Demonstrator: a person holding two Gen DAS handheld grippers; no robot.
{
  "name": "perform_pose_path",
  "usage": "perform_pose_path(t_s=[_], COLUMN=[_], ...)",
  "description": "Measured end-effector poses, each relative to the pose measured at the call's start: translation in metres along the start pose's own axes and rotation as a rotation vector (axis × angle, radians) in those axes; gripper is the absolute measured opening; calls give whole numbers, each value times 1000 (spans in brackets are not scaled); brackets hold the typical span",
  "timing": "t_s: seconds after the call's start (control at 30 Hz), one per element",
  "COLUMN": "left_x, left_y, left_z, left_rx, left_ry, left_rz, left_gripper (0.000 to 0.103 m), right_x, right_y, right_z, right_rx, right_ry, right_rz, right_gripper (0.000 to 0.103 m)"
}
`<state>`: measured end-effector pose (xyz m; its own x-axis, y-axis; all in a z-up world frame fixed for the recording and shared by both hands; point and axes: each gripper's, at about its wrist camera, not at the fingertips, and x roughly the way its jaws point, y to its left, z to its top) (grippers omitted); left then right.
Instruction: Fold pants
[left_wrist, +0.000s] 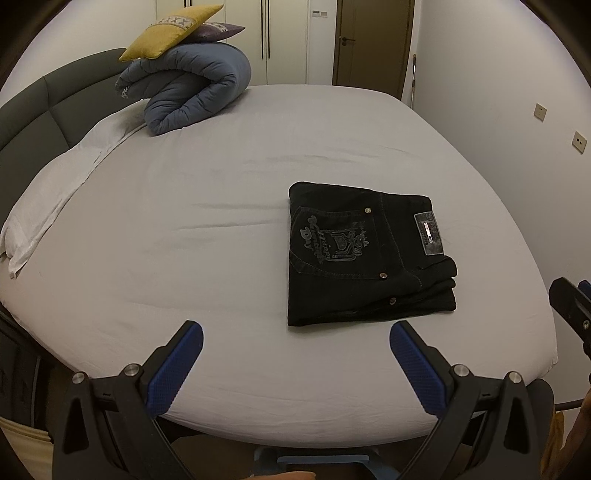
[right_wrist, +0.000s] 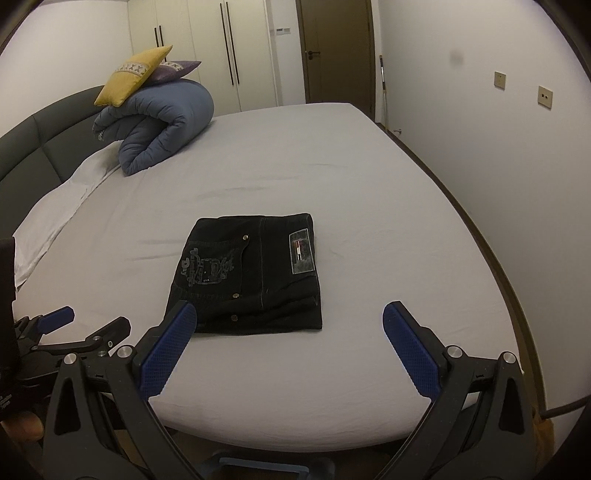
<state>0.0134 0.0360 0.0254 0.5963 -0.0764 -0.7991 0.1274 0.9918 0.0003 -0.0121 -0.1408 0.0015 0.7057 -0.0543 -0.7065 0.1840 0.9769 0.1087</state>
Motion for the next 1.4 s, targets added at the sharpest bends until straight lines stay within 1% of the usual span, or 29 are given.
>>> perform_pose_path(t_s=[0.7, 1.4], left_x=[2, 1], left_y=[4, 4], left_z=[-3, -2], left_rx=[-5, -10], left_ry=[10, 4], left_rz=[-10, 1], left_gripper=[103, 103], right_x=[9, 13], right_y=[17, 22], right_z=[-1, -6], right_rx=[-17, -10], right_ry=[21, 28], right_rz=[11, 6], right_gripper=[103, 103])
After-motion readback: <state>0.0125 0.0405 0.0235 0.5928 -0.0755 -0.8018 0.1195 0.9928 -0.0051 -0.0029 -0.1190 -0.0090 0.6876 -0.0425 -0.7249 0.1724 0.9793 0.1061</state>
